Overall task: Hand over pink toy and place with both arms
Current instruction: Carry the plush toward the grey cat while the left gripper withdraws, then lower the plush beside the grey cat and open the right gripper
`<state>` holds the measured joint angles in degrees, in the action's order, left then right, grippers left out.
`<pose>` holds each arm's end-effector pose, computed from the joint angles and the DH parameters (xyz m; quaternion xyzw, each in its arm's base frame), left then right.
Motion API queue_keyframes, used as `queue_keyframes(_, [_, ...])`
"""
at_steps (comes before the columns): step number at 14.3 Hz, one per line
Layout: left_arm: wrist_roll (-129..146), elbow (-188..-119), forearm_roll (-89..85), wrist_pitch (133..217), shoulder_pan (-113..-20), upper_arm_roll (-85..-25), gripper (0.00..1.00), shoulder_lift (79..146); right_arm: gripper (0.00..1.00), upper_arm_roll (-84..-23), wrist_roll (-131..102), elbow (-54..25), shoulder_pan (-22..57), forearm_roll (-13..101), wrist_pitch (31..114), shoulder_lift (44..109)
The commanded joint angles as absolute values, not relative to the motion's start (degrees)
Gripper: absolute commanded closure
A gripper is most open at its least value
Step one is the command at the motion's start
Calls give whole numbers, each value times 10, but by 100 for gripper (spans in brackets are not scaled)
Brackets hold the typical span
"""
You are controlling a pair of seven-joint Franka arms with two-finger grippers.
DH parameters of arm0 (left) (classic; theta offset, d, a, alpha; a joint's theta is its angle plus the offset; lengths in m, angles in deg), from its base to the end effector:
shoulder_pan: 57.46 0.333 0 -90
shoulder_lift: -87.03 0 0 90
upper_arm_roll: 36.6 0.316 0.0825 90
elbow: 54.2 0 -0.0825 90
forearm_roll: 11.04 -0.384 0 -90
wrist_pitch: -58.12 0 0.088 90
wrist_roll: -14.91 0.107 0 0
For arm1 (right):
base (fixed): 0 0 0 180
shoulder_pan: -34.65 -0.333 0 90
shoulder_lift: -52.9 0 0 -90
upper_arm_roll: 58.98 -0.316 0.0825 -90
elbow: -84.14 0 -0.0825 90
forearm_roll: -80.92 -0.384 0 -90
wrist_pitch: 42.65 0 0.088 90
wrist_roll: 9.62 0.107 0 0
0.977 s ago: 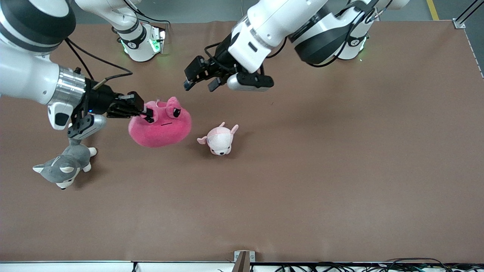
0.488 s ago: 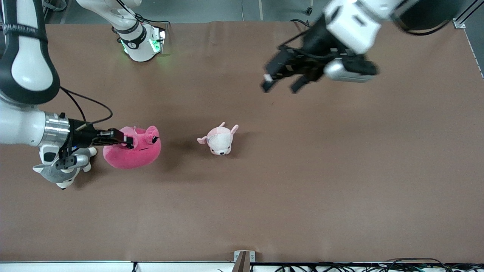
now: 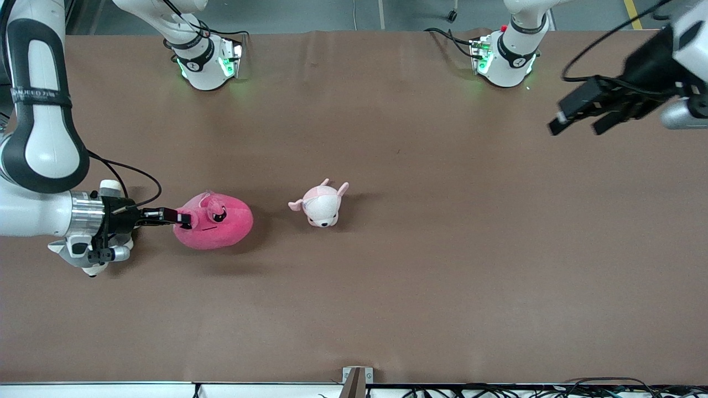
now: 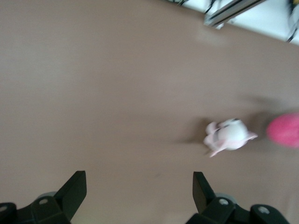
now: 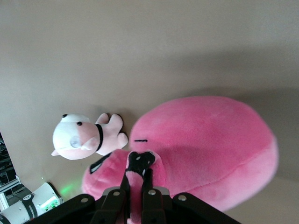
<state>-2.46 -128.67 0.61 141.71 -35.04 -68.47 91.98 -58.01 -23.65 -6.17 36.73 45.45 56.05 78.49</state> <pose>0.5536 -0.0979 0.7023 0.9900 0.0547 0.0134 0.1295 0.6542 0.0203 0.3757 -0.9472 -0.0003 0.0981 0.3052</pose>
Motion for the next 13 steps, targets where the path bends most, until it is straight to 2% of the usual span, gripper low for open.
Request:
queue_keyframes(1, [94,-1365,-35,1409,-292,-689,0,877,100,-588,-260,-49,391,451,552,810])
queue_keyframes(4, [150,-1396,-56,1411,-256,-689,0,877,100,-589,-258,-49,397,447,551,823])
queue_keyframes(13, [168,-1401,-102,1439,-236,-695,0,895,96,-589,-276,-53,418,447,550,855])
